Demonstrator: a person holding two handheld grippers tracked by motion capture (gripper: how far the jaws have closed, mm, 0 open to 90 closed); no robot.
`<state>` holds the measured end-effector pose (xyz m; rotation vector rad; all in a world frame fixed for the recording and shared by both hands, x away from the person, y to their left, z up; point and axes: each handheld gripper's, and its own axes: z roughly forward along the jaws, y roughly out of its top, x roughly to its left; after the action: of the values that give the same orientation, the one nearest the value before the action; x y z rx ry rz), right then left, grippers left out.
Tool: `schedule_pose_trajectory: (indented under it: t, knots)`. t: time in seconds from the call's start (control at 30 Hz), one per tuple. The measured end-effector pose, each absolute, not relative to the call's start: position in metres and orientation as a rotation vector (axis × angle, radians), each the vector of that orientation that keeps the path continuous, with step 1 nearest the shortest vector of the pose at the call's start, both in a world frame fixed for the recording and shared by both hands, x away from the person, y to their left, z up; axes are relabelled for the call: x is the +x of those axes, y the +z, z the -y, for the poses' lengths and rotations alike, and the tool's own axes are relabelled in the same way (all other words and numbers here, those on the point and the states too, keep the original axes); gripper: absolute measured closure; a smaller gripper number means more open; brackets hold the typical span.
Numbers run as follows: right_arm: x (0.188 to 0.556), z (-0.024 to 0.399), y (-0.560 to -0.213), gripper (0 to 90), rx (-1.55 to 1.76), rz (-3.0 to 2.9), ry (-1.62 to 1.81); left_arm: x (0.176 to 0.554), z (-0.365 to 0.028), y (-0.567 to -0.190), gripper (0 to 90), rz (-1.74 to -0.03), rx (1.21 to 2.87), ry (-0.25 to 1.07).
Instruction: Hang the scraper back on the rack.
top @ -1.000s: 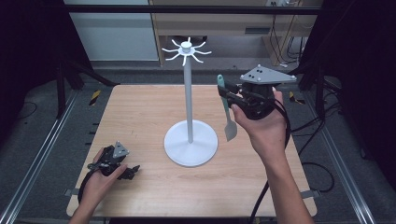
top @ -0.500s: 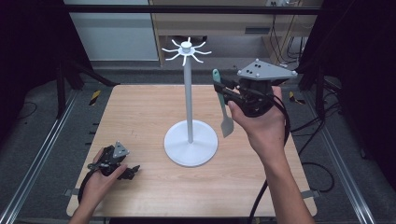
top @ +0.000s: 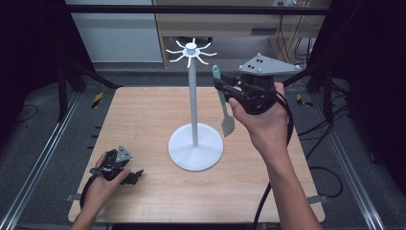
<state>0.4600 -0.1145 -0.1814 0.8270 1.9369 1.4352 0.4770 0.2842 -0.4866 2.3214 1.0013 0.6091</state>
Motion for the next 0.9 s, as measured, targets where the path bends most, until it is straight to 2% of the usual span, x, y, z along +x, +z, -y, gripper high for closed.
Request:
schedule_pose_trajectory:
  t: [0.9]
  knots:
    - [0.471,0.103,-0.175,74.3,0.83,-1.957,1.44,0.477,-0.284,-0.487,3.6,-1.006,2.319,0.604]
